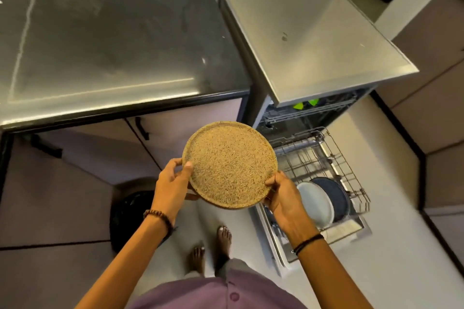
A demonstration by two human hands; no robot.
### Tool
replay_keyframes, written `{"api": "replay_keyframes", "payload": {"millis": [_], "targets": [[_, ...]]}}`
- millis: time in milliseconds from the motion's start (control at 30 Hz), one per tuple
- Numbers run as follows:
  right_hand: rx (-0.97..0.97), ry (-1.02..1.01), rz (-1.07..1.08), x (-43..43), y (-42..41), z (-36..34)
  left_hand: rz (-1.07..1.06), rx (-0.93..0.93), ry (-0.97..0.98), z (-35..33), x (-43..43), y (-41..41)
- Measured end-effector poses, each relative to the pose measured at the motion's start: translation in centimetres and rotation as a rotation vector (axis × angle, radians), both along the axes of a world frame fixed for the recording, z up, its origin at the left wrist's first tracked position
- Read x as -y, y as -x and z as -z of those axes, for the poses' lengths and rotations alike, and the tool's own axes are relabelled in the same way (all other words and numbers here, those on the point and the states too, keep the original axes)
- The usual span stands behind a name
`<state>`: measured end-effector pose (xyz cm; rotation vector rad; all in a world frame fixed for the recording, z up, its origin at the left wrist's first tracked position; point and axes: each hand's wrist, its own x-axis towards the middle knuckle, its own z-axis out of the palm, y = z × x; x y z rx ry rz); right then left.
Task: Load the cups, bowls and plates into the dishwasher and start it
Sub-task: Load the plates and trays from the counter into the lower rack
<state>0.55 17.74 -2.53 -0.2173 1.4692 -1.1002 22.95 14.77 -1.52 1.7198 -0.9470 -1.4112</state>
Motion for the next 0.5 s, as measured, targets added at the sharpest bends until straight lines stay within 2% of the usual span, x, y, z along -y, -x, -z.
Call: {"api": "replay_keyframes", "payload": {"millis": [167,500], "targets": [[-0.058,-0.035,0.122,-2.8,0.1,0.4,0.092,-0.022,-0.017,0.9,-1.1,0.6],[-0.083,-0.079,0.411,-9.3,2.3,0.8,0.406,-0.021,-0.066,1.8,-2.0,4.4]]}}
